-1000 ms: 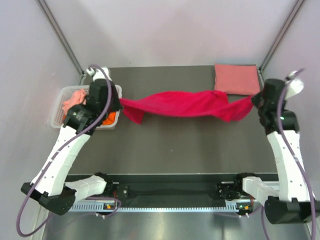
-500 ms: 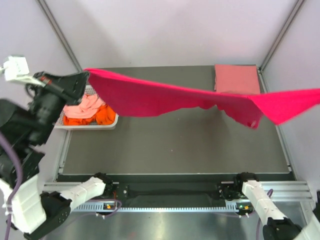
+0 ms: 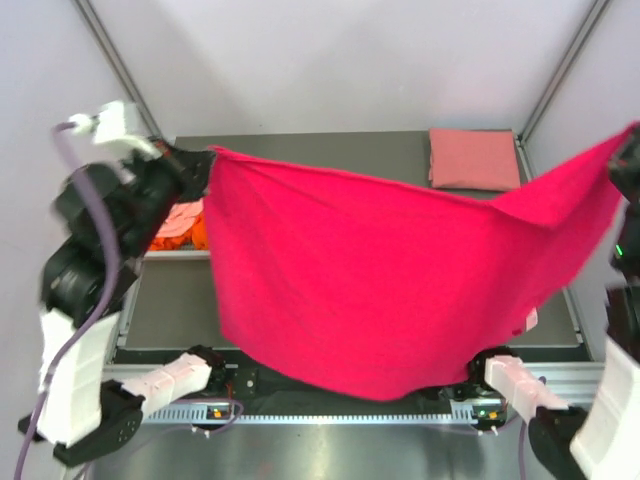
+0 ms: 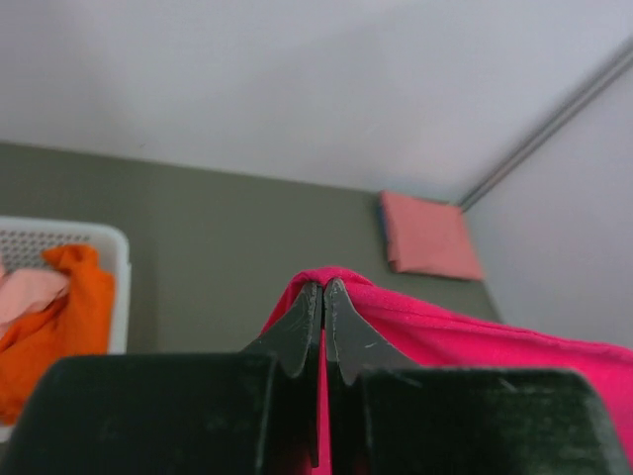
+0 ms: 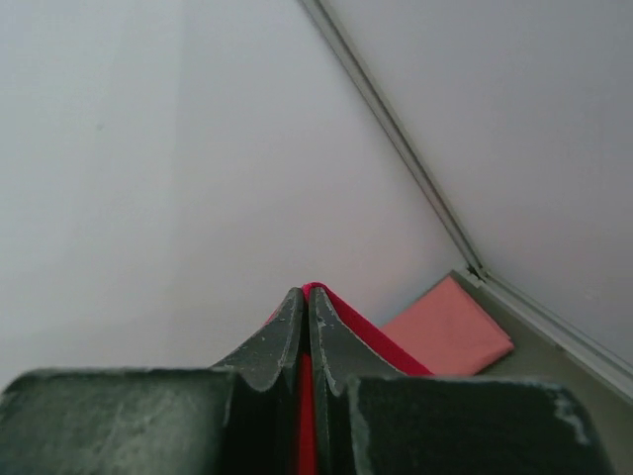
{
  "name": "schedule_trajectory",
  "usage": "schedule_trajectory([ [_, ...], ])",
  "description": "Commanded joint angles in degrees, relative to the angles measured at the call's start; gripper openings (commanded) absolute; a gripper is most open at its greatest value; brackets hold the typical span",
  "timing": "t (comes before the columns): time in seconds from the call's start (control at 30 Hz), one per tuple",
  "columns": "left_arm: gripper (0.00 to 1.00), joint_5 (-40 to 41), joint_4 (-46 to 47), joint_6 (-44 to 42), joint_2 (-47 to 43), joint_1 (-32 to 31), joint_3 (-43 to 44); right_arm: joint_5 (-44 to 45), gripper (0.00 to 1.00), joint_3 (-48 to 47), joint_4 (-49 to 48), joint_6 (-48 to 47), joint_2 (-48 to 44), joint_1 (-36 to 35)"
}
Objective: Fold and stack the t-shirts
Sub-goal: Flatten the tshirt out
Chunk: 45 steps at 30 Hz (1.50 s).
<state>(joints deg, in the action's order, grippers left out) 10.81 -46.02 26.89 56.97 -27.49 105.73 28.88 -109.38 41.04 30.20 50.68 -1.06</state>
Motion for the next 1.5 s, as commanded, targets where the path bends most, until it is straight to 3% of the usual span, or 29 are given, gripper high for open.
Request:
schedule_trajectory([
  [0.0,0.00,8.3,6.5,-4.2,5.2,0.2,-4.5,-2.7,0.00,1.5,-5.1,-4.4,7.2,0.6],
  [0.27,0.00,14.8,18.4,-9.7,14.1,0.1,-4.5,0.5,0.00,-11.0,-13.3,-6.2,23.6,2.2],
  [0.5,0.00,11.3,21.8,-7.7,15.4,0.1,-2.8,-2.4,0.00,-27.2,-13.2,-5.3,35.0,6.1],
  [0.87,0.00,-0.9,25.4,-2.7,0.7,0.1,-14.6,-0.1,0.00,-9.5,-16.3,-6.6,15.3,7.7],
  [1.03,0.00,-4.8,25.1,-1.1,-4.4,0.1,-14.7,0.5,0.00,-9.4,-14.8,-9.0,8.8,7.7],
  [1.27,0.00,-4.0,23.8,-1.7,-5.6,0.1,-14.3,2.3,0.00,-12.3,-13.3,-11.7,8.8,7.6],
  [1.47,0.00,3.0,26.9,-6.8,2.3,0.2,-20.0,-0.6,0.00,-7.3,-17.1,-13.3,18.1,7.7],
])
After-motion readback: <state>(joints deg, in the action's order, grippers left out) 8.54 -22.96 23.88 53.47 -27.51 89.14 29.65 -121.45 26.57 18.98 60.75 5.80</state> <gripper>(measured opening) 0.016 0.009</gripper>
